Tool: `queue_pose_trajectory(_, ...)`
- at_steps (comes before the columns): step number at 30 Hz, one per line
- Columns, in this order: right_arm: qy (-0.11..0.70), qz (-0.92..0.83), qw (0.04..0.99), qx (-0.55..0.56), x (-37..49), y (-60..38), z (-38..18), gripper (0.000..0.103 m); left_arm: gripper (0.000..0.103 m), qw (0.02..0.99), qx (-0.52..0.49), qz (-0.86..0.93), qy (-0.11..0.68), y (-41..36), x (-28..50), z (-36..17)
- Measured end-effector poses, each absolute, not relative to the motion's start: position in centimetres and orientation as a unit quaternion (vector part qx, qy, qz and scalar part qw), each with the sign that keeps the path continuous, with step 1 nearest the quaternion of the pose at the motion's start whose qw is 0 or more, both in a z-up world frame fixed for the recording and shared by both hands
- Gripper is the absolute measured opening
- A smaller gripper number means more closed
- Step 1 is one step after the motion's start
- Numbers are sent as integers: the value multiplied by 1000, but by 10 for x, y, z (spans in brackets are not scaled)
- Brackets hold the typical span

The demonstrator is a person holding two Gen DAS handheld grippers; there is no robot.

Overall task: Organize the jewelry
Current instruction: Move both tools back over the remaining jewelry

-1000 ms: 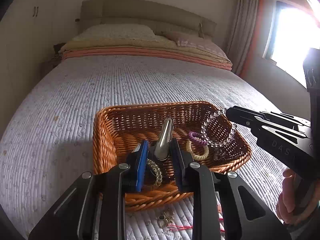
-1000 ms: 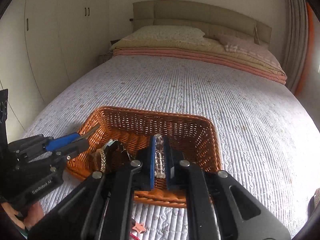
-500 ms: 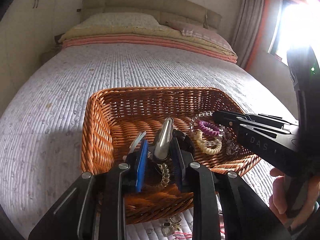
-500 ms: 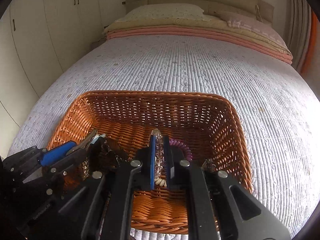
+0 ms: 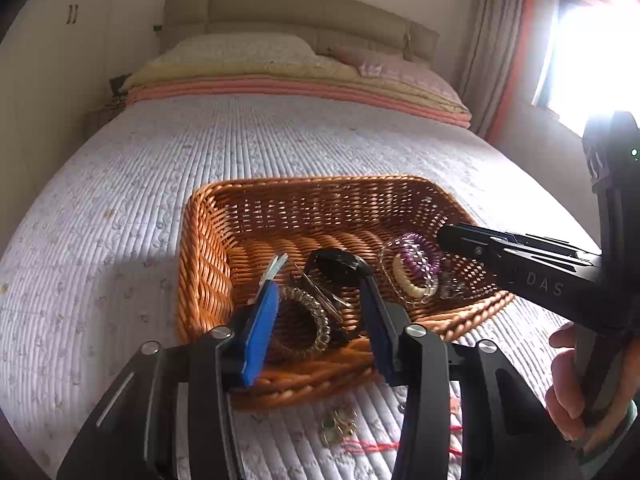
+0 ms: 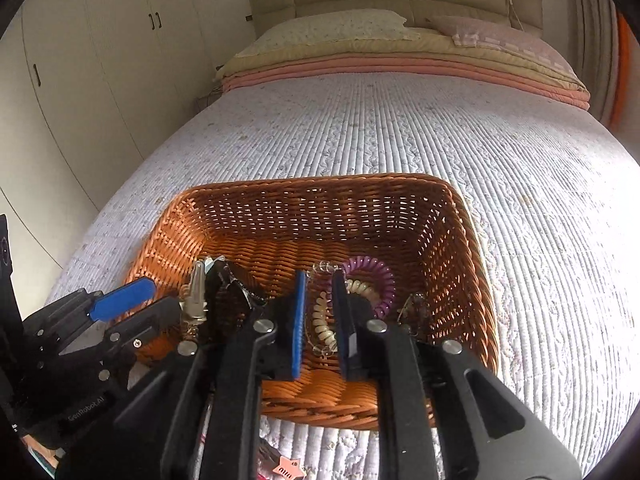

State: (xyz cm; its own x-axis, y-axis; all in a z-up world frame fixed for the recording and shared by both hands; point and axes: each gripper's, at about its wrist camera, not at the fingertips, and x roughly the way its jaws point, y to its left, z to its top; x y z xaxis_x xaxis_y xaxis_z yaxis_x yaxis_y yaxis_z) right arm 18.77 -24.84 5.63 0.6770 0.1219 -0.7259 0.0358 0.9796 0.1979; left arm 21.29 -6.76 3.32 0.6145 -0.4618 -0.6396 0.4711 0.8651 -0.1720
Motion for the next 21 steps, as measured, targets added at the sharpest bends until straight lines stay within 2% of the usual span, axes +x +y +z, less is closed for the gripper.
queue_pose_trajectory(4,376,41,919,109,156,-247,77,40,50,906,-3,-269,327,-51,186,57)
queue_pose_trajectory(13,321,64,941,82,77,-231,123,40,50,919,-11,-288,269,-15,116,104)
queue_pose_trajectory(21,342,75,935,59,53,-218,98,40,50,914,-1,-285,288,-3,88,83)
